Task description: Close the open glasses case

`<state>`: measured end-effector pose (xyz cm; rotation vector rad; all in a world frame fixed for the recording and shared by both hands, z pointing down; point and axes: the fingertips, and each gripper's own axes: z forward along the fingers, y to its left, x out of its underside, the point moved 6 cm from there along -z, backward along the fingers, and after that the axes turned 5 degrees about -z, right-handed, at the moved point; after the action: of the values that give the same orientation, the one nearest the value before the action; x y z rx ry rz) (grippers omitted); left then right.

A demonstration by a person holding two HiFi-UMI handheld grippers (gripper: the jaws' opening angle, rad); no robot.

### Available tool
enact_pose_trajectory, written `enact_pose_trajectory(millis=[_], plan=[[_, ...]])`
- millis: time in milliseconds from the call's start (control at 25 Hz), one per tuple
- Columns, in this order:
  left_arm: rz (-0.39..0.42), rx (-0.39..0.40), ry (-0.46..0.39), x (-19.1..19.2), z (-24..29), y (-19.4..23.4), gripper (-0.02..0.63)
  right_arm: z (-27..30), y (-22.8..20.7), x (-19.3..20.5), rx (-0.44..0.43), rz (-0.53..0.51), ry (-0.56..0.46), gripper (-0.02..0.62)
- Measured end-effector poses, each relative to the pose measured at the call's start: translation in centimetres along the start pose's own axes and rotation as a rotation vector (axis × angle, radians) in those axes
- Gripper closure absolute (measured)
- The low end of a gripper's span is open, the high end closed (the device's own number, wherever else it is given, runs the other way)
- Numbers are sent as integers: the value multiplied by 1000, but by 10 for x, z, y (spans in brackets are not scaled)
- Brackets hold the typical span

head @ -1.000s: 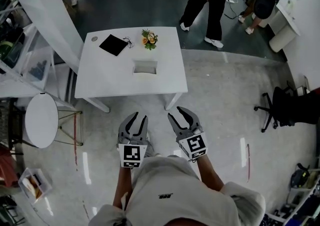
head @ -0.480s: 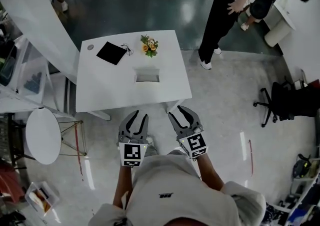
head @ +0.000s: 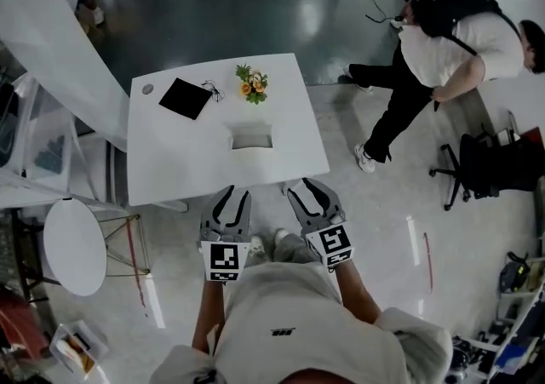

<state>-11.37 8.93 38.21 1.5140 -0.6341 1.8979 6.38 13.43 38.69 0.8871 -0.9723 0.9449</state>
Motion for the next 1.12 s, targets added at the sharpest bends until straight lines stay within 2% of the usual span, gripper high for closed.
enact_pose_trajectory(millis=[600, 1120], plan=[[7, -19, -12, -21, 64, 29, 472, 55, -51, -14, -4, -1, -21, 433], [-4, -74, 15, -37, 152, 50, 477, 131, -118, -16, -101, 20, -14, 433]])
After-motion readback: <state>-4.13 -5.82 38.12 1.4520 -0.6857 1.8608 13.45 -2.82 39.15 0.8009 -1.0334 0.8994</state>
